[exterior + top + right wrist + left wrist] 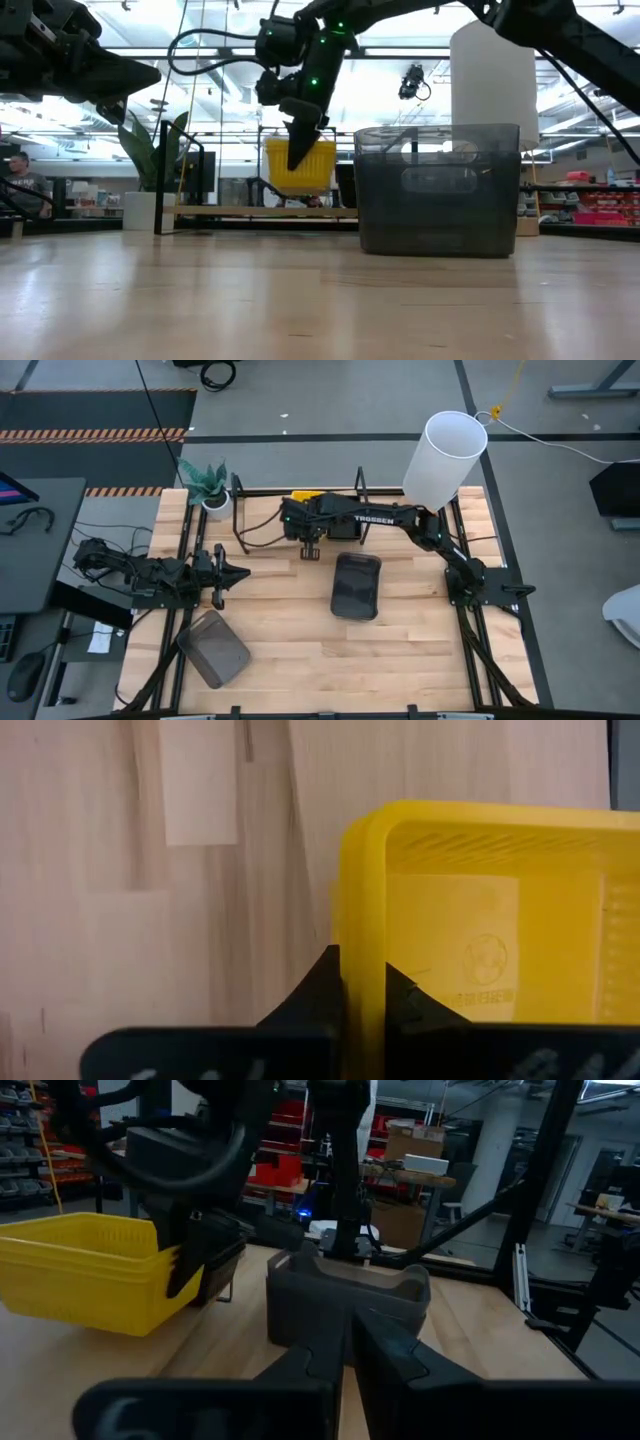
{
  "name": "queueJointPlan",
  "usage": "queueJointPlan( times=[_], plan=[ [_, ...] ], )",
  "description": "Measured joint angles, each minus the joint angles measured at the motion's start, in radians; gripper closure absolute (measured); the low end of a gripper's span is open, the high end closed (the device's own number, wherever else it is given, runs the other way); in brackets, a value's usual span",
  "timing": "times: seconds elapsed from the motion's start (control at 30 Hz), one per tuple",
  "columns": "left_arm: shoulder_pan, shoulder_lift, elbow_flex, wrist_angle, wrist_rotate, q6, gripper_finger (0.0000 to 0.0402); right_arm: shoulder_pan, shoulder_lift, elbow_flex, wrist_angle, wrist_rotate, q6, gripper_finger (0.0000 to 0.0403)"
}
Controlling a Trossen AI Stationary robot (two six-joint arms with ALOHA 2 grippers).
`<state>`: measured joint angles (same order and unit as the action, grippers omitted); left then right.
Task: Stack baskets on shelf by color
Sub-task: Put the stacked yellow bins on the shelf
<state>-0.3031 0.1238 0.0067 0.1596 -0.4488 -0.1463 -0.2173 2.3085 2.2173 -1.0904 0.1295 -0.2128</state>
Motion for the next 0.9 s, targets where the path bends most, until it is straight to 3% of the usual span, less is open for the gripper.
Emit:
queueJointPlan(
  times=[0.53,0.9],
  plan=[
    [0.0,0.0,0.0,0.0,0.0,0.0,0.0374,-0.016,-0.001,-0.064,0.055,-0.045,-0.007,0.0384],
    [0.0,0.0,0.0,0.0,0.0,0.0,0.0367,-0.013,-0.001,-0.115,0.089,-0.016,0.034,0.03]
  ],
)
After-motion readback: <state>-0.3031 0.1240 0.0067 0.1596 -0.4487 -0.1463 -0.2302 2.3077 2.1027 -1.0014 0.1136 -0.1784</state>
